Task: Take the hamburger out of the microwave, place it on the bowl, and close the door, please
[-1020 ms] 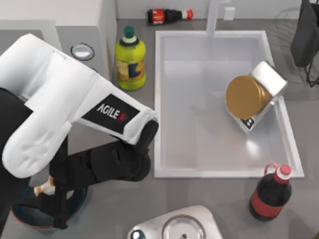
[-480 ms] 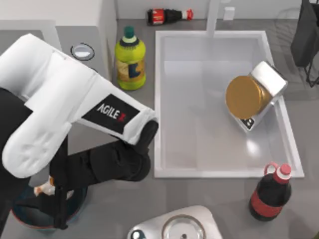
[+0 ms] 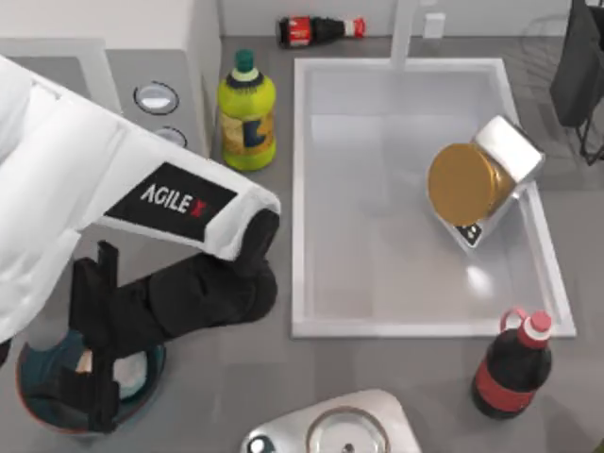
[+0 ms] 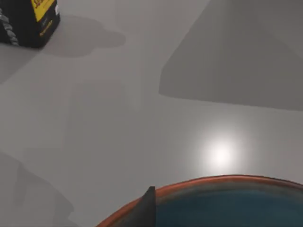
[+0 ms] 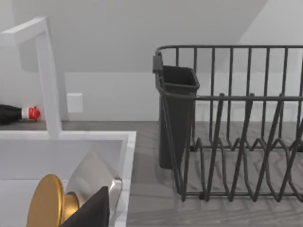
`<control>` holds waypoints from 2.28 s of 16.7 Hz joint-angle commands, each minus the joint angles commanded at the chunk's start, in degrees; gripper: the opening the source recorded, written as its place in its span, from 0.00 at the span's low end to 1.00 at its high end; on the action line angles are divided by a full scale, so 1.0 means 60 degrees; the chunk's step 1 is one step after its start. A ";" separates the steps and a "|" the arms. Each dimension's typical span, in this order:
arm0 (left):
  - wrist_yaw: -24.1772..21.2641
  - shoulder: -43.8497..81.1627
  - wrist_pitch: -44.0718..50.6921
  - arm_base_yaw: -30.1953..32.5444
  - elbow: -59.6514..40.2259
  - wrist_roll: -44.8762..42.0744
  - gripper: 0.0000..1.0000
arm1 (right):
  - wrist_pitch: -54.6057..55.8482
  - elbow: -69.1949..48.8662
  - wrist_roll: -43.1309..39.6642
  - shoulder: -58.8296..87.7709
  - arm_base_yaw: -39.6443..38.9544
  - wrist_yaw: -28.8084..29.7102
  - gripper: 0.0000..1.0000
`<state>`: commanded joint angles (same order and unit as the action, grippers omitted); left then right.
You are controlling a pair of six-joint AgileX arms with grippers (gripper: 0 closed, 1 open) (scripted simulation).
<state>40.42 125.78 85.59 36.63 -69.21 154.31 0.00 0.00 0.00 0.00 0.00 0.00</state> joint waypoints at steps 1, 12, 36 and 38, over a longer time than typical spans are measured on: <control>-0.0160 -0.0486 -0.0339 -0.0145 0.0274 -0.0590 1.00 | 0.0000 0.0000 0.0000 0.0000 0.0000 0.0000 1.00; -0.3042 -0.9685 -0.6442 -0.2757 0.5209 -1.2420 1.00 | 0.0000 0.0000 0.0000 0.0000 0.0000 0.0000 1.00; -0.6737 -2.0963 -1.4265 -0.6105 1.1535 -2.5718 0.77 | 0.0000 0.0000 0.0000 0.0000 0.0000 0.0000 1.00; -0.6737 -2.0963 -1.4265 -0.6105 1.1535 -2.5718 0.62 | 0.0000 0.0000 0.0000 0.0000 0.0000 0.0000 1.00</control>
<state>0.00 0.00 0.00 0.00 0.00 0.00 0.00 0.00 0.00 0.00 0.00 0.00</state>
